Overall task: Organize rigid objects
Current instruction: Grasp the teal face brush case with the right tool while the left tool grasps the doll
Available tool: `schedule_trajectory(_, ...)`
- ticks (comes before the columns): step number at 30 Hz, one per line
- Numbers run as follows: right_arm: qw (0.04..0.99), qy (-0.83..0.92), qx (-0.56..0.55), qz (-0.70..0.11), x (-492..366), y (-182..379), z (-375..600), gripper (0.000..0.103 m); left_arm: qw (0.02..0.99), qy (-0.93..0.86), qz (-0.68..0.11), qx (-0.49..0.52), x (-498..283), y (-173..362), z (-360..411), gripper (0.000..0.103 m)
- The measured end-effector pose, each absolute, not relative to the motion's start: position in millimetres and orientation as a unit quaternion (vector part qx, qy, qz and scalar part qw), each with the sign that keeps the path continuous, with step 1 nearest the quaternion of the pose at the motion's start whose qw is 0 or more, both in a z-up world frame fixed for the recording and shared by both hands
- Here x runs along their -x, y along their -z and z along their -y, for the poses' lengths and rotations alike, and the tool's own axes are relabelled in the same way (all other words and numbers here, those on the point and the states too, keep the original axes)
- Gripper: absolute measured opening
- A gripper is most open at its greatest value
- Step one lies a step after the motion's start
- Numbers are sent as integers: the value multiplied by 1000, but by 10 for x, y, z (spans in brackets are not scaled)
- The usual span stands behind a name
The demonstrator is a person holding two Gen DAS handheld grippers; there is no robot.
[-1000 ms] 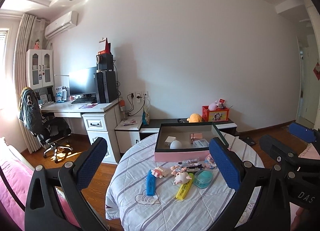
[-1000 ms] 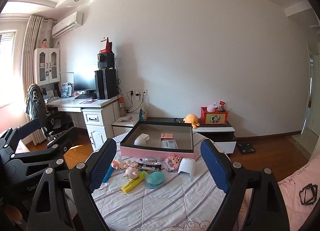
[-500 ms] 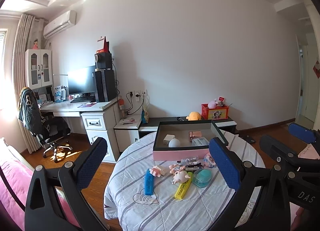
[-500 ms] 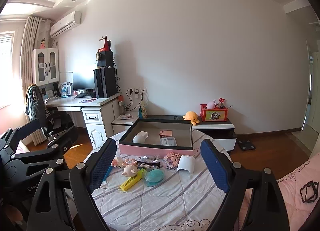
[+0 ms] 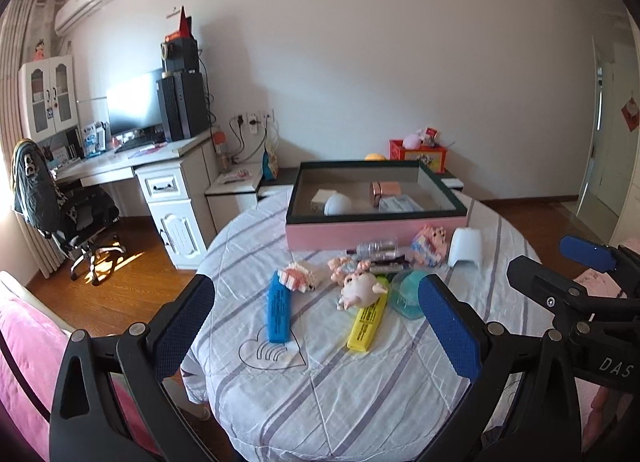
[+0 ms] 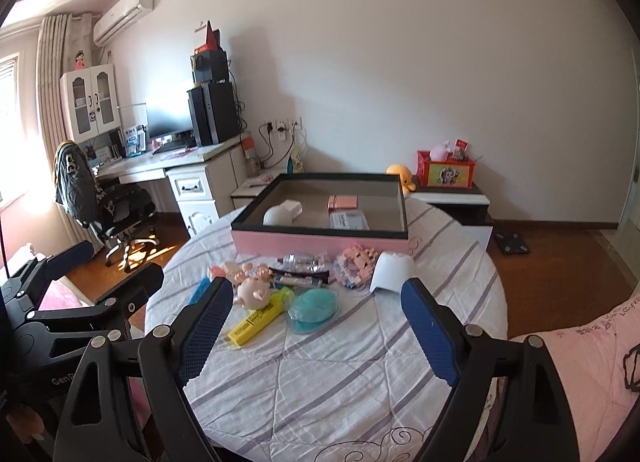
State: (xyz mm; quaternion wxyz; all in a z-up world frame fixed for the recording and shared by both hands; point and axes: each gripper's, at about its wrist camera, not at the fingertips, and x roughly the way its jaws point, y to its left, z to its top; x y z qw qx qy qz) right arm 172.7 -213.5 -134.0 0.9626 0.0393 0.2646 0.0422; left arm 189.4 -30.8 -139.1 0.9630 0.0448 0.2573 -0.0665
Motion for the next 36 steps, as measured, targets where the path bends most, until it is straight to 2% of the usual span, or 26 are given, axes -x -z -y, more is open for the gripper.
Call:
schedule_trajectory(8,931,-50,-49,-357,-2278,2028,2169,87,938,53,-338,-63,-2346,1961,320,103)
schedule_trajectory(17,905,-72,-51,-417,-2863,2450,2102,87,925,62,-369,-63,-2666,2219,240,103)
schedule_trajectory(26,894,-102,-26,-435,-3236,2517,2035,87,920,84,-378,-52,-2855,2254,333,103)
schedule_trajectory(29,893,-120,-26,-432,-3231,2511,2071,76,919,95,-381,-46,-2924,2253,415,103)
schedule_trajectory(36,897,-109,-38,-427,-3063,2501,2353,76,917,93,-387,-15,-3095,2250,565,103)
